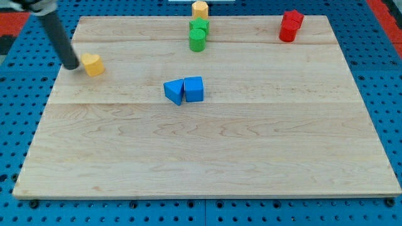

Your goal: Move the yellow heart to the center right

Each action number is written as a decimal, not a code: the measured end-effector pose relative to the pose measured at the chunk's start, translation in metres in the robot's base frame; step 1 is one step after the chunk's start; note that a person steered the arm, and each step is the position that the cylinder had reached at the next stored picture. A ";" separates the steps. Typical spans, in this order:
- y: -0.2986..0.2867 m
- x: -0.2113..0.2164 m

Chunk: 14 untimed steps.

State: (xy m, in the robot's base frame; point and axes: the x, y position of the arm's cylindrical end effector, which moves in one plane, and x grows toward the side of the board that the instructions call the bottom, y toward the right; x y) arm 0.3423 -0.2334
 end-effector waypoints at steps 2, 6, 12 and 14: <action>0.121 -0.009; 0.130 -0.007; 0.367 0.004; 0.409 -0.028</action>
State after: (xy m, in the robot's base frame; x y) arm 0.3148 0.1755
